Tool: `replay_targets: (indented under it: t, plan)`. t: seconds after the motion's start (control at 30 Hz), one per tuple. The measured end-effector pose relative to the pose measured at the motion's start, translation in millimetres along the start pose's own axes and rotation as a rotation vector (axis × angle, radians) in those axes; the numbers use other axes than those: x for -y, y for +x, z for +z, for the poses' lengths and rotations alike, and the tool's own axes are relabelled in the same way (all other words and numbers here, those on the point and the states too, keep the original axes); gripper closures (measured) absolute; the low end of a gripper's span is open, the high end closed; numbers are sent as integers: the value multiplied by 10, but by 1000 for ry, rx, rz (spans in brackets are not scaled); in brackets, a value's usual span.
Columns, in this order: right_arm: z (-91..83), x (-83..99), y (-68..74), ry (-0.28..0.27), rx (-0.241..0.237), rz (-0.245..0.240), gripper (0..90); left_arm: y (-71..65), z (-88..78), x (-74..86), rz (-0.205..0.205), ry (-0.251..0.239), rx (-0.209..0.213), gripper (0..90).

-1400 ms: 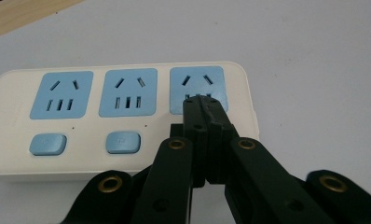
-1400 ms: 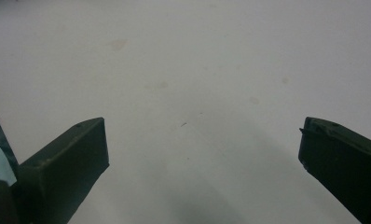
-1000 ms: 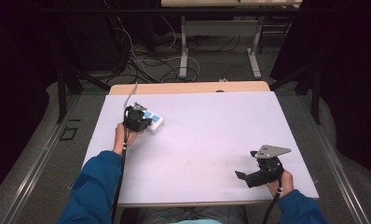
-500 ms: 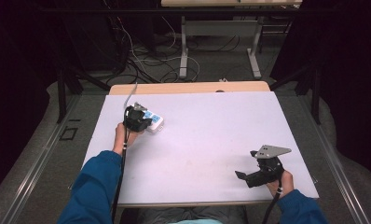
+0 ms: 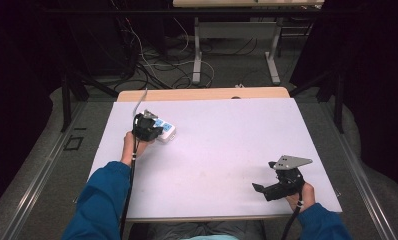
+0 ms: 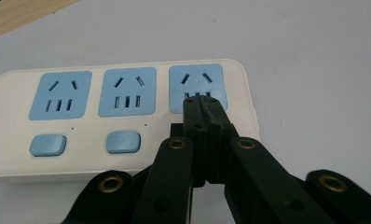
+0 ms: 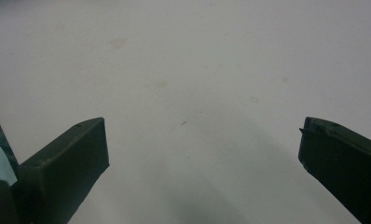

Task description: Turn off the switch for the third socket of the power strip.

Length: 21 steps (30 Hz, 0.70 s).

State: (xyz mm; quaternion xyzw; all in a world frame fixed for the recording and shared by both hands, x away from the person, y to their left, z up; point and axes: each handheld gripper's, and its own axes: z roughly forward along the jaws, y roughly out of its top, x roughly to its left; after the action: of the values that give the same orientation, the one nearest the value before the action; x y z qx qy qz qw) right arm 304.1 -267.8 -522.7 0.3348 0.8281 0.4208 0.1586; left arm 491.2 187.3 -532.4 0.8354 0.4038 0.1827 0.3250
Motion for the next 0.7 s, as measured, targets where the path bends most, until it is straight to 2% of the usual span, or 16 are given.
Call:
replay_targets:
  t: [0.03, 0.2, 0.27, 0.33, 0.57, 0.6, 0.63, 0.67, 0.7]
  plan:
    - [1, 0, 2, 0, -1, 3, 12, 3, -10, -5, 4, 13, 5, 900]
    - [0, 1, 5, 0, 0, 7, 12, 2, -10, -4, 7, 15, 5, 900]
    - [0, 1, 4, 0, 0, 5, 12, -6, 1, 1, 5, 1, -5, 900]
    - [0, 0, 3, 1, 1, 4, 12, 3, -7, 0, 5, 10, 6, 900]
    - [3, 0, 7, -1, 3, 7, 12, -8, -1, 5, 14, 11, 0, 900]
    - [2, 0, 5, 0, -1, 6, 12, -17, 12, 7, 16, -4, -9, 900]
    - [1, 0, 4, 2, 0, 4, 12, -17, 1, 1, 21, 12, -4, 900]
    - [2, 0, 6, 3, -1, 8, 12, -27, 7, 4, 19, 5, -19, 900]
    - [2, 0, 4, 2, -1, 4, 12, -23, 10, 6, 20, 0, -14, 900]
